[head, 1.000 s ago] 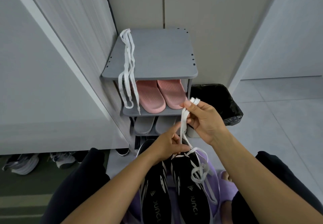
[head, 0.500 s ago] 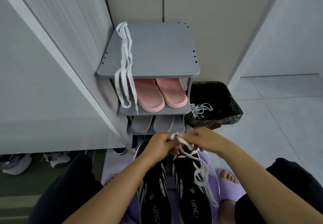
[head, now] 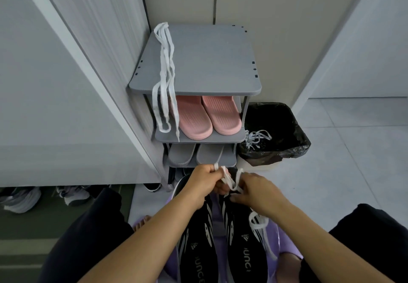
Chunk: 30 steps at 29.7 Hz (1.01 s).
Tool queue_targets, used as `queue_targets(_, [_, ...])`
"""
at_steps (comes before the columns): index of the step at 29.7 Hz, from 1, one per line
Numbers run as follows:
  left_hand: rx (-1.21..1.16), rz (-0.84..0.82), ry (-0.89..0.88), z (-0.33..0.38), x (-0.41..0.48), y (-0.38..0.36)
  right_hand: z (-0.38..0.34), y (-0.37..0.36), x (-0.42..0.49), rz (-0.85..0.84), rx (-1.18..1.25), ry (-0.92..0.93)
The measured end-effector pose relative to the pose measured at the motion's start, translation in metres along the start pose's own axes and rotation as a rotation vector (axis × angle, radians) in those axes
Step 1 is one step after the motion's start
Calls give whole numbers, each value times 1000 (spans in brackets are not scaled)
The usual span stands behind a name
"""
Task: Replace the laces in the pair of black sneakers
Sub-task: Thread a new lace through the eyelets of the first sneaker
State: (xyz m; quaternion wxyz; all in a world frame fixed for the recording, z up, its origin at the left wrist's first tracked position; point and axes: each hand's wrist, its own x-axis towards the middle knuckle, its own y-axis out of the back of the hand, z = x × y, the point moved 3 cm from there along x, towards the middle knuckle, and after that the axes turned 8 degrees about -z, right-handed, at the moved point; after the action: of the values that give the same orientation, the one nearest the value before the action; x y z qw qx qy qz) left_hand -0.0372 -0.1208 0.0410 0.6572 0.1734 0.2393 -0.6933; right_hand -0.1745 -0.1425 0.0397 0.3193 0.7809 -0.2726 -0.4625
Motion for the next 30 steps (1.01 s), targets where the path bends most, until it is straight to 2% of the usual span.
queue_targets(2, [-44,-21,7,2,0,-4,-8,-3,4,83,141,74])
queue_targets(4, [-47,-57,-50,9,0,-7,-12,-8,9,76,356,120])
queue_targets(6, [-78,-88,-163,18,-1,-7,-11,-10,11,66,571,71])
queue_targets(8, [-88,-36,-212,21,-2,1,-7,-11,14,42,702,25])
queue_targets(11, [244,86,-99,-1,-5,15,-1,-8,17,25,727,13])
queue_targets(13, [371,-16,-60,-24,-10,5,-1,-5,18,43,674,16])
queue_targets(15, [489,-37,-113,-40,-13,-7,-9,-1,15,46,612,50])
queue_targets(17, [630,54,-151,-45,-11,-10,-24,7,10,50,641,126])
queue_targets(22, [925,68,-150,-41,-11,-14,-63,65,-16,164,1235,415])
queue_targets(25, [1024,45,-134,-42,-11,-15,-57,89,-21,226,1506,482])
queue_targets(27, [980,32,-134,-39,-12,-12,-48,93,-18,239,1530,446])
queue_targets(30, [725,83,-250,-25,-11,-9,-43,93,-16,184,1480,386])
